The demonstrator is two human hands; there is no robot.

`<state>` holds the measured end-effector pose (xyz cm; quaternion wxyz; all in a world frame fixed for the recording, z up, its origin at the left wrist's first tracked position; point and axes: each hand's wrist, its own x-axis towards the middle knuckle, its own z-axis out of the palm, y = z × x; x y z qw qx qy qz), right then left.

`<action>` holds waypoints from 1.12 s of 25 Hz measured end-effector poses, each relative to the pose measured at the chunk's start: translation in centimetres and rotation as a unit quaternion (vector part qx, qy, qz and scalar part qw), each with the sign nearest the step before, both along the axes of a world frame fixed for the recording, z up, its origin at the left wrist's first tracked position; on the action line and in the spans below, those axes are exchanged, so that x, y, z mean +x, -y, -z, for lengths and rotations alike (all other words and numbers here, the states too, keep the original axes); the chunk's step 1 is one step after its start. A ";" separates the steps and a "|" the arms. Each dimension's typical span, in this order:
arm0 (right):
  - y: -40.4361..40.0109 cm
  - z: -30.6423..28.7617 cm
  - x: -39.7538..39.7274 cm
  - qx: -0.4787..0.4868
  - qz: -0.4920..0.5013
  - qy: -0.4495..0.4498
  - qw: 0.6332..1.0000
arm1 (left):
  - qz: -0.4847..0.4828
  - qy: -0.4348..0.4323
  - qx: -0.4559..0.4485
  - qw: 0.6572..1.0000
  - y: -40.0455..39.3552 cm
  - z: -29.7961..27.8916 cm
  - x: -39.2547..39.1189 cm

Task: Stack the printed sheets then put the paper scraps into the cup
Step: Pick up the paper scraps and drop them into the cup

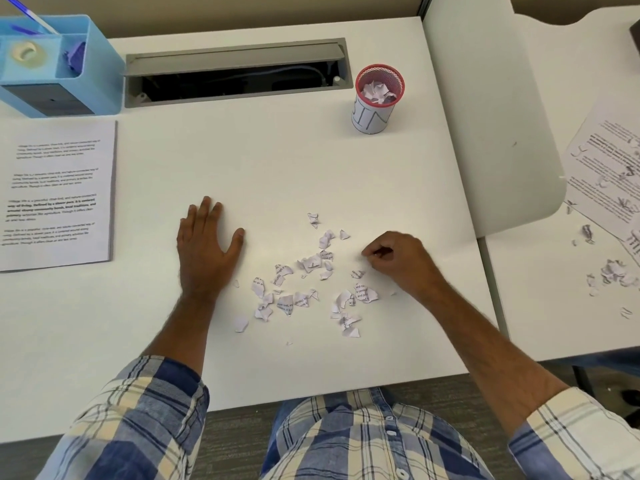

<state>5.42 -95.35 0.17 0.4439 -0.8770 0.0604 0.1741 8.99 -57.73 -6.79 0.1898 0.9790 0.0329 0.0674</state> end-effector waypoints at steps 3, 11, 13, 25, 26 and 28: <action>1.2 -1.3 3.3 0.041 0.058 0.010 0.997 | 0.000 0.002 0.003 1.000 0.0 0.0 0.0; 1.7 -6.4 18.0 0.056 0.103 0.166 0.979 | -0.002 -0.016 0.006 1.000 -0.1 0.0 0.1; 1.6 -7.4 21.8 0.016 0.107 0.205 0.973 | -0.002 -0.013 0.007 1.000 -0.1 0.0 0.1; 3.0 -6.9 25.0 0.015 0.173 0.232 0.957 | -0.002 -0.003 0.005 1.000 0.0 0.1 0.1; 2.9 -6.7 24.0 0.034 0.175 0.233 0.956 | -0.001 -0.001 0.006 1.000 -0.1 0.1 0.1; 2.6 -6.1 21.4 0.072 0.175 0.229 0.955 | 0.001 0.006 0.008 1.000 -0.1 0.2 0.1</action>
